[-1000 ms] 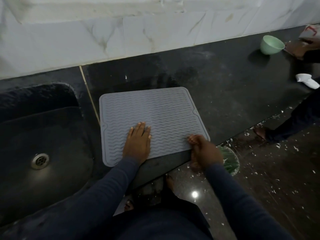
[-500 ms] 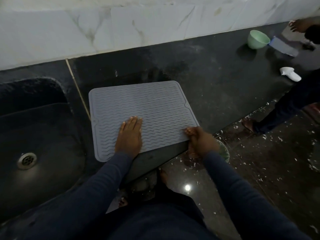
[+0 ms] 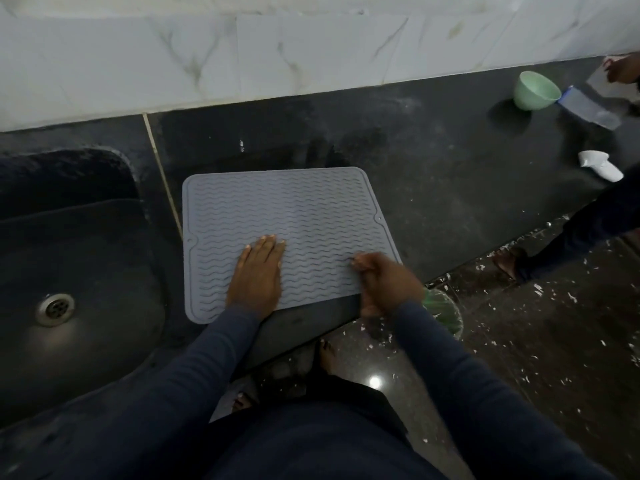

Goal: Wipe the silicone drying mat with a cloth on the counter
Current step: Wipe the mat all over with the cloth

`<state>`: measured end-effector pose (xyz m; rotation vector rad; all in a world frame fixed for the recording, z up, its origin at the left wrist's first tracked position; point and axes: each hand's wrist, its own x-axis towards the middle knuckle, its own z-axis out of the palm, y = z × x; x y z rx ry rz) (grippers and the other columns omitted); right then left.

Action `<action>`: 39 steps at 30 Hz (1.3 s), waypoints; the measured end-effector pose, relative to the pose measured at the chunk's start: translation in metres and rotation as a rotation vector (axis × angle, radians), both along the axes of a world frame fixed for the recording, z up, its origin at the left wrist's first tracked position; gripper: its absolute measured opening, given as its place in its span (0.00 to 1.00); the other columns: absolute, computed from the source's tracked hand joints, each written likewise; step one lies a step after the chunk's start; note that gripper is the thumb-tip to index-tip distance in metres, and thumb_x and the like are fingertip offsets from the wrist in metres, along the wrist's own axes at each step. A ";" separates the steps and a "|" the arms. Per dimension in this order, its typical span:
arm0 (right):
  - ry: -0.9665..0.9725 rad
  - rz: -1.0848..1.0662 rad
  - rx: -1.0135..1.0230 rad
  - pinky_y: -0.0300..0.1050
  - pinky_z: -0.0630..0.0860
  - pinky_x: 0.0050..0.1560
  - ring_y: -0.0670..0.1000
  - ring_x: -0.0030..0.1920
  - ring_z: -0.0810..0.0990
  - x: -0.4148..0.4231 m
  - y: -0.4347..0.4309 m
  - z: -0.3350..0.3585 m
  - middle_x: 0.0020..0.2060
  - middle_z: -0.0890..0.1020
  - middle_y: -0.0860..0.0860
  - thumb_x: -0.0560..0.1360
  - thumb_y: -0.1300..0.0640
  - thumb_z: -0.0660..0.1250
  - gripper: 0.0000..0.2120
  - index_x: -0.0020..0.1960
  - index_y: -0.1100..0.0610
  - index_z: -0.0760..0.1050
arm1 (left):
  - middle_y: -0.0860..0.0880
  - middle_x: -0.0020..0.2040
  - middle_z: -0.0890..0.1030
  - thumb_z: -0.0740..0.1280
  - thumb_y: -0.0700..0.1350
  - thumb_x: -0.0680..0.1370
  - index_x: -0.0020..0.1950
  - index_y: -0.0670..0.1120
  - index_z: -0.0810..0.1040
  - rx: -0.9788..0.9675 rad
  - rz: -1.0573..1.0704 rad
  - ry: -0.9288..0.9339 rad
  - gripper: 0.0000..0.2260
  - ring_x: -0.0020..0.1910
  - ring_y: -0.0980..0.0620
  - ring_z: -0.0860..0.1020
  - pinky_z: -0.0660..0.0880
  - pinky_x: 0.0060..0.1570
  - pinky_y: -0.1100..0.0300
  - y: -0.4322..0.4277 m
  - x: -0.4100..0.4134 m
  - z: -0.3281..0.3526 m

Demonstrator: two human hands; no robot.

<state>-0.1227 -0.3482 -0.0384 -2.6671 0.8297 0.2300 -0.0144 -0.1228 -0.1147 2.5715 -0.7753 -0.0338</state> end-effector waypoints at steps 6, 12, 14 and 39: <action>0.001 0.071 -0.013 0.48 0.73 0.46 0.60 0.51 0.80 0.041 -0.017 0.014 0.49 0.82 0.56 0.77 0.38 0.59 0.18 0.53 0.52 0.76 | 0.41 0.67 0.74 0.52 0.43 0.79 0.69 0.41 0.72 -0.125 0.079 0.019 0.21 0.67 0.42 0.71 0.58 0.70 0.46 -0.005 0.003 0.004; -0.023 0.471 0.112 0.51 0.73 0.57 0.59 0.58 0.77 0.057 0.095 -0.001 0.61 0.77 0.54 0.81 0.45 0.56 0.18 0.66 0.50 0.73 | 0.37 0.57 0.77 0.63 0.42 0.70 0.58 0.37 0.78 -0.163 0.127 0.012 0.19 0.57 0.37 0.75 0.70 0.61 0.43 -0.012 0.015 0.009; 0.013 0.397 0.094 0.50 0.72 0.58 0.58 0.58 0.77 0.055 0.051 0.002 0.61 0.78 0.52 0.79 0.39 0.55 0.19 0.66 0.44 0.72 | 0.36 0.59 0.76 0.62 0.40 0.72 0.59 0.37 0.78 -0.151 0.140 -0.023 0.17 0.58 0.37 0.74 0.70 0.62 0.42 -0.012 0.014 0.007; 0.152 0.095 -0.147 0.50 0.73 0.52 0.60 0.56 0.80 0.084 -0.034 0.014 0.57 0.81 0.55 0.80 0.42 0.55 0.18 0.63 0.47 0.76 | 0.34 0.63 0.74 0.63 0.35 0.72 0.62 0.35 0.76 -0.188 0.181 0.053 0.18 0.62 0.34 0.72 0.67 0.64 0.38 -0.013 0.008 0.017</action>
